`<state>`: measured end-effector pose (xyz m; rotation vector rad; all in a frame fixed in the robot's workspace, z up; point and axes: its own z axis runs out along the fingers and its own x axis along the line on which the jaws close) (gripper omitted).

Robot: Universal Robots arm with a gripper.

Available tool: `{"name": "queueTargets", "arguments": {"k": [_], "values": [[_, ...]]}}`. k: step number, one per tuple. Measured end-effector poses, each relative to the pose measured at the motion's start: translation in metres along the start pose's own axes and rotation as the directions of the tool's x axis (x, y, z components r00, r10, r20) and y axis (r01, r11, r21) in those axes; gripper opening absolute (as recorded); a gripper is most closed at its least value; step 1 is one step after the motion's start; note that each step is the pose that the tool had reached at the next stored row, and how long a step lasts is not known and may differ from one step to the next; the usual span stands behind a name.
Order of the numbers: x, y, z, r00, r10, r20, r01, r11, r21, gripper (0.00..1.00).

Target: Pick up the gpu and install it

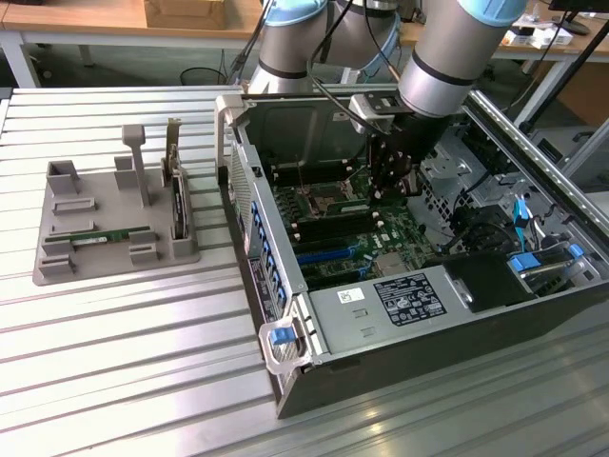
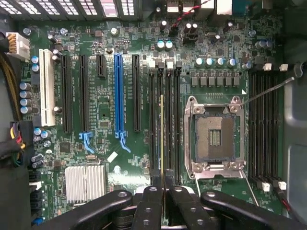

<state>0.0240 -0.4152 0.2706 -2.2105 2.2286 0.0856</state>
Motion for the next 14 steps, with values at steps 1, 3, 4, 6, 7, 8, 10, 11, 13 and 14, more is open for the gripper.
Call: {"name": "queueTargets", "arguments": {"k": [1,3,4,6,7,8,10,11,13,14], "values": [[0.001,0.002,0.0006,1.0,-0.005,-0.0001,0.005,1.0,-0.0002,0.12],[0.003,0.0079,0.0023,0.9998,-0.018,-0.0005,0.018,0.9998,-0.0007,0.12],[0.004,0.0111,0.0032,0.9998,-0.019,-0.0004,0.019,0.9998,-0.0006,0.12],[0.005,0.0133,0.004,0.9998,-0.019,-0.0006,0.019,0.9998,-0.0007,0.12],[0.005,0.0145,0.0048,0.9998,-0.019,-0.0006,0.019,0.9998,-0.0007,0.12],[0.006,0.0156,0.0062,0.9998,-0.019,-0.0006,0.019,0.9998,-0.0007,0.12],[0.006,0.0177,0.0094,0.9999,-0.014,-0.0006,0.014,0.9999,-0.0006,0.12],[0.006,0.0181,0.0107,0.9999,-0.011,-0.0008,0.011,0.9999,-0.0004,0.12],[0.007,0.0186,0.0124,0.9999,-0.01,-0.002,0.01,1.0,-0.0004,0.12],[0.007,0.0194,0.0135,1.0,-0.008,-0.0023,0.008,1.0,-0.0003,0.12]]}}
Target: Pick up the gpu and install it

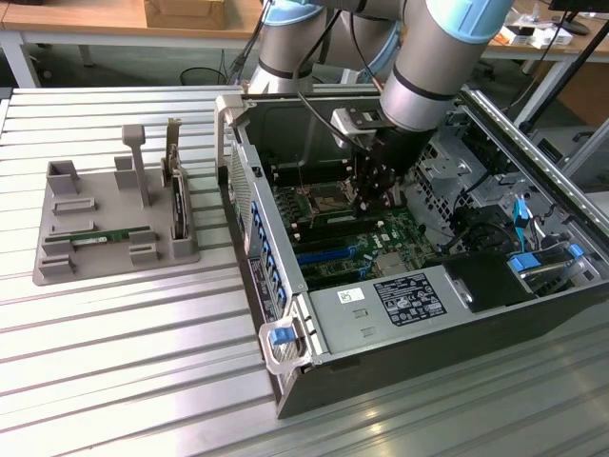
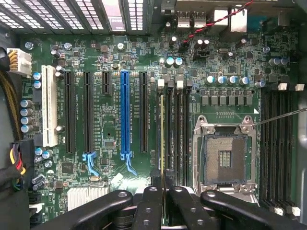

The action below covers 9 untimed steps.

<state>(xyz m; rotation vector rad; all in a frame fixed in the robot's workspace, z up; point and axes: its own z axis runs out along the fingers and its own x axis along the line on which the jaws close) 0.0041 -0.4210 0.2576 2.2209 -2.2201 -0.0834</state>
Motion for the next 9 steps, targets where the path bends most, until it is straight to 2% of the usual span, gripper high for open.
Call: {"name": "queueTargets", "arguments": {"k": [9], "values": [[0.0,0.0075,0.0111,1.0,0.002,-0.0045,-0.002,1.0,0.0001,0.12]]}}
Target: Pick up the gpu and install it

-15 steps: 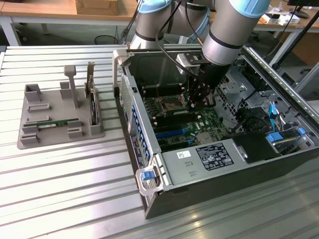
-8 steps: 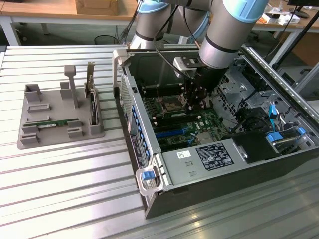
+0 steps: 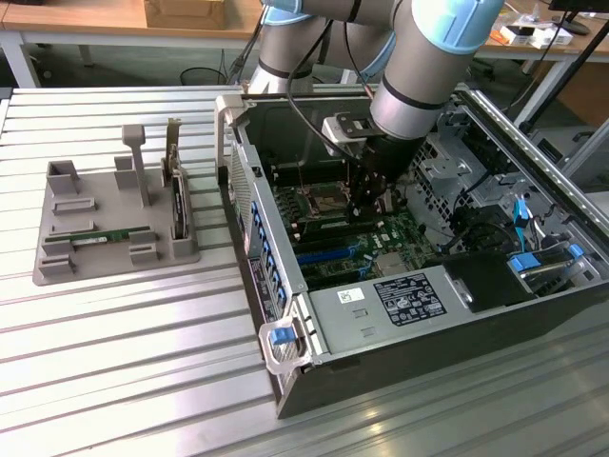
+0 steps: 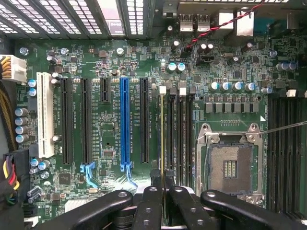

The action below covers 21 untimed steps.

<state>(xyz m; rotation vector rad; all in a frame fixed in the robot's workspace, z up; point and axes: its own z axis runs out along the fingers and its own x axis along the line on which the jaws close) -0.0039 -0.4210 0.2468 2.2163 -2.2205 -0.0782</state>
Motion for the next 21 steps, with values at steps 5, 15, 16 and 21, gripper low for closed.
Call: {"name": "queueTargets", "arguments": {"k": [5,15,16,21], "values": [[-0.003,0.0,0.0034,1.0,0.0,-0.0011,0.0,1.0,0.0,0.12],[-0.006,-0.0003,0.0108,1.0,0.0,-0.0093,0.0,1.0,0.0,0.12],[-0.006,-0.0003,0.0112,1.0,0.001,-0.0094,-0.001,1.0,0.0,0.12],[-0.005,-0.0003,0.0116,0.9999,-0.004,-0.0094,0.004,1.0,-0.0001,0.12]]}}
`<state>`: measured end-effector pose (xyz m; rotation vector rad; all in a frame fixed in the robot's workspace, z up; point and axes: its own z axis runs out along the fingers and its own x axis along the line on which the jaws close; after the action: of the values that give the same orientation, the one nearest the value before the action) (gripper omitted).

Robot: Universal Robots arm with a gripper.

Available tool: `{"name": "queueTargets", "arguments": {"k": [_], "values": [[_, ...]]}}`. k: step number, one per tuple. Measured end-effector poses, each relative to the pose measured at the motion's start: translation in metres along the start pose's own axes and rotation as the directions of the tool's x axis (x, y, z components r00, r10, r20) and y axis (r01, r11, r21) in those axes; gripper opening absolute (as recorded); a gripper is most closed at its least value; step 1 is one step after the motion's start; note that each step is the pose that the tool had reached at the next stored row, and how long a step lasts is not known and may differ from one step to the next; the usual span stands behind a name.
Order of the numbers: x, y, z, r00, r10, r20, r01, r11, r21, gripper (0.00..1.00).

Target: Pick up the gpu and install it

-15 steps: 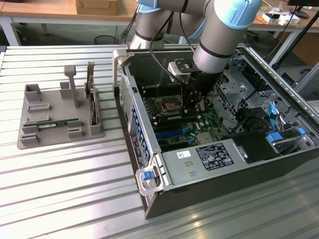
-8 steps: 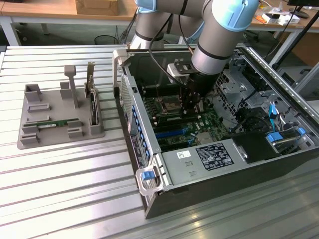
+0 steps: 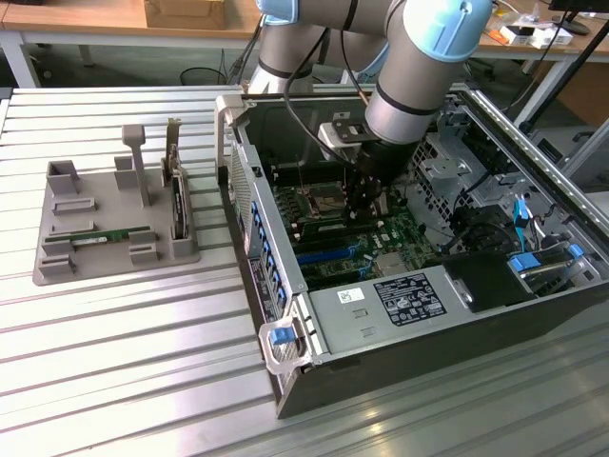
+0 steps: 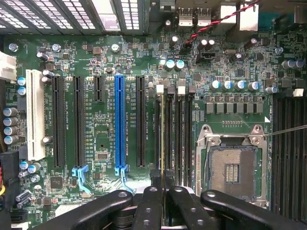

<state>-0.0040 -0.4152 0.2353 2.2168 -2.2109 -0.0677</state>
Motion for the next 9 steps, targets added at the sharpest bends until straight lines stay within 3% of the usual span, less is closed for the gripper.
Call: {"name": "queueTargets", "arguments": {"k": [9], "values": [[0.0001,-0.0017,0.0012,0.9999,-0.017,-0.0005,0.017,0.9999,-0.0004,0.12]]}}
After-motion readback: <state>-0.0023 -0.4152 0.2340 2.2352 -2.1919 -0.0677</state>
